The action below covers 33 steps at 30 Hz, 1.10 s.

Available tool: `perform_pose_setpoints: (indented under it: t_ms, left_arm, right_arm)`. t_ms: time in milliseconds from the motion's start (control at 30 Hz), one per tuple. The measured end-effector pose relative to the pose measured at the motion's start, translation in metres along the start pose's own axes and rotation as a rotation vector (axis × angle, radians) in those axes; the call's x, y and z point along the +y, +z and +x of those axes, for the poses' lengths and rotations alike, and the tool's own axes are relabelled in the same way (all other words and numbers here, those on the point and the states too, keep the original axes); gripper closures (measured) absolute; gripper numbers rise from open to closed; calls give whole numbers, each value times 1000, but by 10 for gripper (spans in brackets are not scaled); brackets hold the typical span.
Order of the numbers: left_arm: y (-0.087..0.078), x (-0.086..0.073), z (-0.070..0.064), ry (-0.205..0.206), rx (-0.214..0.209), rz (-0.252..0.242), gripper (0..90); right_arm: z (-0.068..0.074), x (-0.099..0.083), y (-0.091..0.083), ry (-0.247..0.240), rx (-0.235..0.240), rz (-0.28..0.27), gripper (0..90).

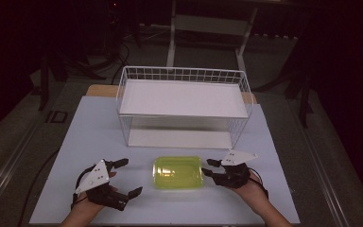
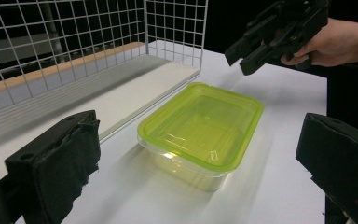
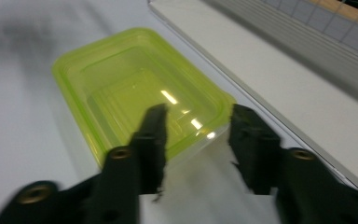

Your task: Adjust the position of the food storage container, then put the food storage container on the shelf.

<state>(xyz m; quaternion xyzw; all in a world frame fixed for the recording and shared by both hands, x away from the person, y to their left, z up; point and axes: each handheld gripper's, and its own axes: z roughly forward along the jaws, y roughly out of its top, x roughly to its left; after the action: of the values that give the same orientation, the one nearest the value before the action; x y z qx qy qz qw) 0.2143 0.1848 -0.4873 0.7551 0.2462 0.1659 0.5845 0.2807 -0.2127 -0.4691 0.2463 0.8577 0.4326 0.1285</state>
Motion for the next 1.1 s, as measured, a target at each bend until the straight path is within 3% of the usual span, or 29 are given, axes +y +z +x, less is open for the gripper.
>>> perform_pose_setpoints:
  t_ms: [133,200,267,333,367,433,467,533,567,667,767,833,933,1033,1100]
  left_arm:
    - [3,2,0,-42,10,8,43]
    - [6,6,0,-85,25,58,21]
    - [9,9,-1,-96,29,86,19]
    - [14,12,0,-132,17,97,19]
    - [16,13,0,-138,15,102,13]
    - [24,16,-1,-122,6,113,13]
    - [27,16,-1,-113,0,110,13]
    - [34,18,1,-117,-13,119,13]
    - [38,18,2,-120,-3,124,13]
    - [49,16,7,-155,9,150,13]
    - [54,14,9,-162,34,177,14]
    - [58,8,14,-211,43,176,26]
    - [60,3,18,-253,76,191,125]
    - [65,0,20,-304,57,236,146]
    - [70,-3,21,-341,20,269,154]
  right_arm:
    - [3,5,-2,34,-9,-7,346]
    - [3,8,-3,68,-14,-20,265]
    - [3,10,-4,86,-10,-32,137]
    - [2,10,-4,93,-5,-32,129]
    - [2,10,-5,102,-24,-37,129]
    - [2,11,-5,104,-38,-37,129]
    - [3,10,-5,102,-71,-52,165]
    - [3,11,-4,104,-44,-48,172]
    - [2,10,-4,114,-38,-63,218]
    - [5,11,-2,94,-28,-70,212]
    - [5,10,1,147,3,-75,169]
    - [7,10,7,175,-21,-36,129]
    - [9,6,17,195,-41,1,104]
    - [10,1,27,239,-32,41,105]
    - [10,-2,31,250,-38,65,141]
